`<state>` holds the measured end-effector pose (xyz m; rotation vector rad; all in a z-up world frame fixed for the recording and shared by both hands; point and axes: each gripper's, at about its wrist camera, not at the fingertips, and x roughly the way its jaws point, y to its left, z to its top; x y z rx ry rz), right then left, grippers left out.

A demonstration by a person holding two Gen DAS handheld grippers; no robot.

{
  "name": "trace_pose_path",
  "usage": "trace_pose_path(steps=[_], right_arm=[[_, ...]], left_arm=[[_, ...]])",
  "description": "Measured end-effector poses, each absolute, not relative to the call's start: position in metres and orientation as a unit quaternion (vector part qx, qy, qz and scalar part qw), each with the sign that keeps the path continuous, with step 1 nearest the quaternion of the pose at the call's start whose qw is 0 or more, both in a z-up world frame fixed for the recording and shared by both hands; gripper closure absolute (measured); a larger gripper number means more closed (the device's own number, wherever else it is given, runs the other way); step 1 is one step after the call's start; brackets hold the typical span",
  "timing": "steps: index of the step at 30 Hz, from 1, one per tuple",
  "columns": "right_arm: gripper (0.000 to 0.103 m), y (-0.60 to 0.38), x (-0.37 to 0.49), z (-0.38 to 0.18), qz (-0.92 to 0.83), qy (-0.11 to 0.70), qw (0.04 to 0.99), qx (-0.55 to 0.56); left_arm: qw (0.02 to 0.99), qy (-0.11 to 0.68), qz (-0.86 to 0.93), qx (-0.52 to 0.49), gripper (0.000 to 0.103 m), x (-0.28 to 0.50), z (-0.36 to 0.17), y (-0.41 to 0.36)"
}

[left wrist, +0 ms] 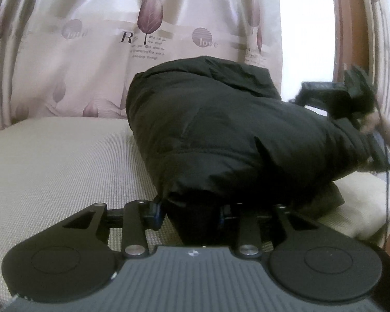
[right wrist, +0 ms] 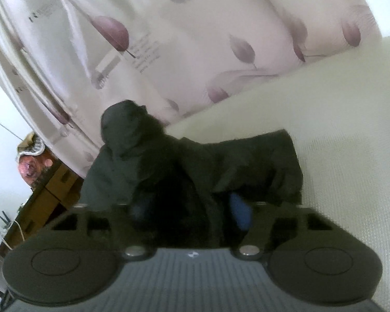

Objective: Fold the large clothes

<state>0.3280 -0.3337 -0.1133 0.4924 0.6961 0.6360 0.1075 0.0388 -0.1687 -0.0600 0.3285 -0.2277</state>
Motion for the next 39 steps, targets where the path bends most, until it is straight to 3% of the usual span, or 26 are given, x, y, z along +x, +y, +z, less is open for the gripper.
trace_pose_path(steps=[7,16,20,21,22,23,25,28,30,33,39], right_arm=[[0.015,-0.305,0.347,-0.103,0.294,0.368,0.857,0.209],[0.014,-0.341,0.327,-0.074,0.287,0.279,0.891,0.216],[0.014,-0.294,0.335,-0.07,0.329,0.304,0.881,0.151],[0.017,-0.279,0.338,-0.071,0.339,0.305,0.88,0.132],[0.052,-0.265,0.341,-0.072,0.351,0.309,0.877,0.11],[0.08,-0.248,0.343,-0.074,0.361,0.32,0.872,0.084],[0.095,-0.218,0.335,-0.07,0.355,0.297,0.887,-0.006],[0.097,-0.218,0.316,-0.041,0.348,0.235,0.904,-0.081],[0.098,-0.236,0.302,-0.023,0.328,0.193,0.918,-0.108],[0.098,-0.278,0.298,-0.024,0.288,0.183,0.936,-0.083],[0.098,-0.339,0.316,-0.105,0.277,0.236,0.927,0.087]], left_arm=[[0.978,0.172,-0.115,-0.028,0.06,0.109,-0.17,0.037],[0.978,0.168,-0.123,-0.016,0.056,0.109,-0.173,0.034],[0.978,0.169,-0.121,-0.016,0.056,0.109,-0.173,0.033],[0.978,0.169,-0.12,-0.013,0.056,0.109,-0.173,0.033],[0.978,0.169,-0.119,-0.011,0.055,0.11,-0.173,0.032],[0.978,0.169,-0.119,-0.007,0.055,0.11,-0.173,0.031],[0.978,0.174,-0.116,-0.012,0.054,0.111,-0.173,0.031],[0.98,0.159,-0.12,-0.015,0.042,0.108,-0.172,0.034],[0.983,0.145,-0.115,-0.009,0.022,0.104,-0.171,0.033],[0.983,0.134,-0.129,-0.003,0.019,0.102,-0.172,0.029],[0.982,0.132,-0.131,0.022,0.019,0.097,-0.173,0.02]])
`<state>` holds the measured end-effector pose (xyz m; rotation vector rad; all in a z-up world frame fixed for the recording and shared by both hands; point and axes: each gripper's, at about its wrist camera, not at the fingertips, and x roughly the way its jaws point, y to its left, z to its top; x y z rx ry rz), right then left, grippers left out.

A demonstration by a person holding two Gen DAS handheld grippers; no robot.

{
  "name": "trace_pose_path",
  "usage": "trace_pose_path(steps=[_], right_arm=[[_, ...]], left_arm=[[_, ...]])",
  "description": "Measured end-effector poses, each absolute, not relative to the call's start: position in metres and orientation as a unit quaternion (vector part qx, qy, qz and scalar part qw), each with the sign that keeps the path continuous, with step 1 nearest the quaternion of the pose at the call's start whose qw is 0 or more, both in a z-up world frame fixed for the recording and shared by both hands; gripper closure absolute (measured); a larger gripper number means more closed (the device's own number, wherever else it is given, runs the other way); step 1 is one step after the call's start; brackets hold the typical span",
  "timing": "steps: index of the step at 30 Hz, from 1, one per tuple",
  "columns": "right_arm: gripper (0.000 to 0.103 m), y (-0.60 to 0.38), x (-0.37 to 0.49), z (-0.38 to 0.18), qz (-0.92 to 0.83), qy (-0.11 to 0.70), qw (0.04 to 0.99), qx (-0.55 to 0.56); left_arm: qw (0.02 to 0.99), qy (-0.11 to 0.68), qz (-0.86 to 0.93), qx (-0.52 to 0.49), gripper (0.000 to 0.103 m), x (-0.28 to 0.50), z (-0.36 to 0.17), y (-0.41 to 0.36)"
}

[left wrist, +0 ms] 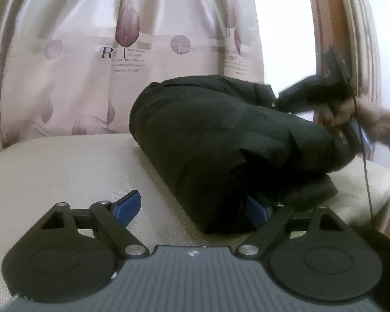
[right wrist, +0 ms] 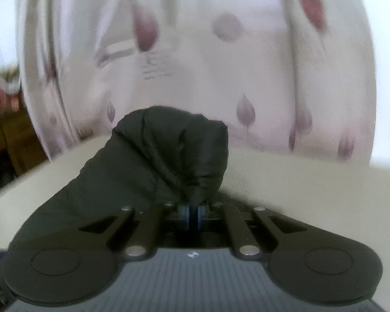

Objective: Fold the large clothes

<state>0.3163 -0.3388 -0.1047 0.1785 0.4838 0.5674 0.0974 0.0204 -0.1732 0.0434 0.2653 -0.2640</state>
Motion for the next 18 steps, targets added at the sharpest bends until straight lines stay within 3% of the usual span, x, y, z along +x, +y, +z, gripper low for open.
trace_pose_path(steps=[3,9,18], right_arm=[[0.098,-0.355,0.321,-0.124,0.286,0.238,0.91,0.185],[0.098,-0.334,0.328,-0.13,0.311,0.246,0.883,0.249],[0.098,-0.339,0.324,-0.138,0.308,0.26,0.88,0.252]], left_arm=[[0.985,0.124,-0.118,0.007,0.019,0.093,-0.167,0.027],[0.994,0.055,-0.096,-0.022,0.02,0.069,-0.134,0.034],[0.976,0.063,-0.196,-0.065,0.02,0.101,-0.097,0.002]])
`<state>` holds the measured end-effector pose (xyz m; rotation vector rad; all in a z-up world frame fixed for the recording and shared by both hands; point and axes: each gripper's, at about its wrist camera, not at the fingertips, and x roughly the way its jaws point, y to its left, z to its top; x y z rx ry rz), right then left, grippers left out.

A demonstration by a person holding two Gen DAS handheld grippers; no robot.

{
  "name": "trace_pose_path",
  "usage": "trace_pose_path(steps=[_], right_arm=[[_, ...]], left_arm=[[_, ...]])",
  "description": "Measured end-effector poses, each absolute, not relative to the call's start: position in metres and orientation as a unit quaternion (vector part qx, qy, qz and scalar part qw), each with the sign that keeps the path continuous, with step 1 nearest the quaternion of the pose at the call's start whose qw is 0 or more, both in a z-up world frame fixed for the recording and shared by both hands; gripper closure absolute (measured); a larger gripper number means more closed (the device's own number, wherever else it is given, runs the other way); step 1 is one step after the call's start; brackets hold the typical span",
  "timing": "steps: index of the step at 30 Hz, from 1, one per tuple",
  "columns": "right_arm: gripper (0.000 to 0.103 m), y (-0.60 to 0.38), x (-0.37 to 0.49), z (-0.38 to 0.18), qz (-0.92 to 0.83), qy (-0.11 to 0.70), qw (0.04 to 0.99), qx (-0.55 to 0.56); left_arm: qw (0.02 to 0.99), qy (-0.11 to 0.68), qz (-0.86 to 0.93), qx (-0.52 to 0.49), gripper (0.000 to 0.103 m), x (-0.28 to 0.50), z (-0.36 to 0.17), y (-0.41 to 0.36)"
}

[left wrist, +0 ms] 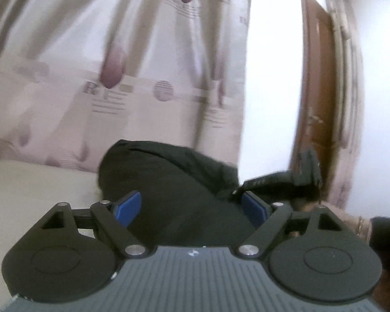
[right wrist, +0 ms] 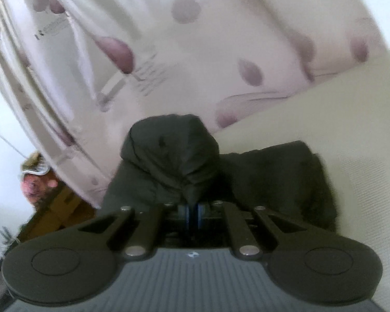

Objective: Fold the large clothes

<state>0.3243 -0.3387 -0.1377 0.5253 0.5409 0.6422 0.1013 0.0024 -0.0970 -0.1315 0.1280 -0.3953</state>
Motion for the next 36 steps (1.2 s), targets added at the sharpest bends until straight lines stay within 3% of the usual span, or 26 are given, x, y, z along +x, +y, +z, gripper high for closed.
trace_pose_path(steps=[2,9,15,20,23,27,29,30,31,36], right_arm=[[0.098,-0.345,0.319,-0.139,0.304,0.265,0.884,0.237],[0.095,-0.355,0.328,-0.152,0.313,0.286,0.862,0.277],[0.083,-0.377,0.33,-0.156,0.304,0.287,0.848,0.327],[0.08,-0.364,0.303,-0.089,0.264,0.224,0.924,0.162],[0.08,-0.335,0.311,-0.064,0.242,0.233,0.939,0.075],[0.079,-0.313,0.342,-0.061,0.225,0.249,0.941,0.045],[0.081,-0.301,0.354,-0.066,0.207,0.253,0.945,-0.008],[0.097,-0.294,0.36,-0.073,0.191,0.263,0.945,-0.045],[0.102,-0.291,0.368,-0.082,0.178,0.279,0.941,-0.067],[0.103,-0.288,0.395,-0.136,0.178,0.344,0.917,-0.09]], left_arm=[[0.972,0.078,-0.213,-0.068,0.021,0.114,-0.097,-0.006],[0.955,0.132,-0.258,-0.06,0.039,0.152,-0.115,-0.033],[0.951,0.17,-0.251,-0.056,0.039,0.169,-0.137,-0.035],[0.95,0.177,-0.251,-0.055,0.037,0.174,-0.139,-0.039],[0.952,0.177,-0.246,-0.05,0.036,0.17,-0.141,-0.041],[0.953,0.179,-0.243,-0.039,0.036,0.171,-0.14,-0.042],[0.954,0.18,-0.24,-0.027,0.036,0.17,-0.141,-0.045],[0.954,0.18,-0.239,-0.024,0.036,0.169,-0.141,-0.045],[0.954,0.181,-0.239,-0.022,0.036,0.17,-0.142,-0.045],[0.951,0.189,-0.242,-0.022,0.035,0.171,-0.144,-0.041]])
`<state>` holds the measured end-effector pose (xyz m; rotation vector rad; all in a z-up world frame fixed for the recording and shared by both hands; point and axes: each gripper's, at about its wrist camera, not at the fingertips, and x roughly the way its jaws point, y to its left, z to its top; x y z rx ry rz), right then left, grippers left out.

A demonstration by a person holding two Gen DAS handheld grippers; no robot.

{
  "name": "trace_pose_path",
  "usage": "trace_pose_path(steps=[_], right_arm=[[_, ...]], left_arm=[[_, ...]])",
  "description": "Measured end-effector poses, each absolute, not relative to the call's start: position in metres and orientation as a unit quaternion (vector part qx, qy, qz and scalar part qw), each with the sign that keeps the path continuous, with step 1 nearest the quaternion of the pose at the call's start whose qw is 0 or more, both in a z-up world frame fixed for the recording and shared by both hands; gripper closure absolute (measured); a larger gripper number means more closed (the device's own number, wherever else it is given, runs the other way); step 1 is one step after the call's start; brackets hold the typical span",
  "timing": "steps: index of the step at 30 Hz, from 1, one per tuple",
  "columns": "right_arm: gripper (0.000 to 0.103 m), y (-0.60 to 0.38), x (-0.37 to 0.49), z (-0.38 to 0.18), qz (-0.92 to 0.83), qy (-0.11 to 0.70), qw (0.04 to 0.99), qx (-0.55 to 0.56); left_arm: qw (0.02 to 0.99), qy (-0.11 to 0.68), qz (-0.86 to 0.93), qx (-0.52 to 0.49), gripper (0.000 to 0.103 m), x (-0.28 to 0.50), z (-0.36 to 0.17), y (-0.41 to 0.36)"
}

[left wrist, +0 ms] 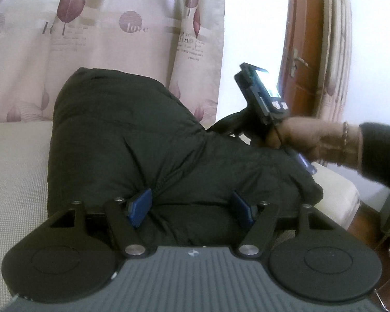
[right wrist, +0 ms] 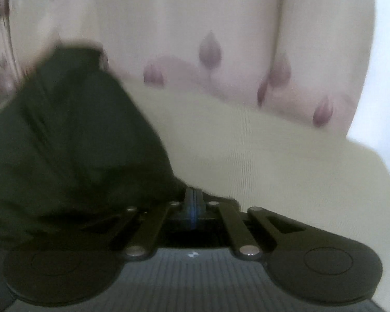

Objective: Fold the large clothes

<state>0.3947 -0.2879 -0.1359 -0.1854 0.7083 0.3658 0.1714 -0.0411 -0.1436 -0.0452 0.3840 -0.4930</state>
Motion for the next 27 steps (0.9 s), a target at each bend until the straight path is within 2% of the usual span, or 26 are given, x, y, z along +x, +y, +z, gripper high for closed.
trace_pose_path(steps=[3,4,6,8,12,15,18,23,27], right_arm=[[0.102,-0.31,0.394,-0.13,0.181,0.334,0.925,-0.013],[0.102,-0.33,0.389,-0.122,0.186,0.321,0.927,0.047],[0.101,-0.362,0.37,-0.111,0.188,0.295,0.928,0.126],[0.098,-0.386,0.335,-0.103,0.199,0.273,0.927,0.16],[0.098,-0.389,0.233,-0.095,0.24,0.208,0.942,0.111],[0.098,-0.369,0.182,-0.103,0.255,0.186,0.947,0.053],[0.101,-0.348,0.169,-0.12,0.248,0.192,0.95,-0.002],[0.101,-0.329,0.191,-0.149,0.204,0.248,0.945,-0.058],[0.102,-0.324,0.206,-0.171,0.202,0.267,0.941,-0.057]], left_arm=[[0.951,0.196,-0.24,-0.024,0.035,0.177,-0.142,-0.041],[0.951,0.195,-0.24,-0.025,0.035,0.177,-0.142,-0.041],[0.952,0.192,-0.236,-0.027,0.034,0.177,-0.144,-0.042],[0.953,0.189,-0.234,-0.029,0.03,0.177,-0.144,-0.044],[0.954,0.187,-0.232,-0.024,0.024,0.174,-0.145,-0.05],[0.954,0.192,-0.23,-0.026,0.023,0.176,-0.143,-0.05],[0.953,0.196,-0.229,-0.026,0.023,0.176,-0.142,-0.05],[0.952,0.207,-0.225,-0.024,0.023,0.178,-0.139,-0.051],[0.951,0.215,-0.22,-0.012,0.023,0.179,-0.138,-0.055]])
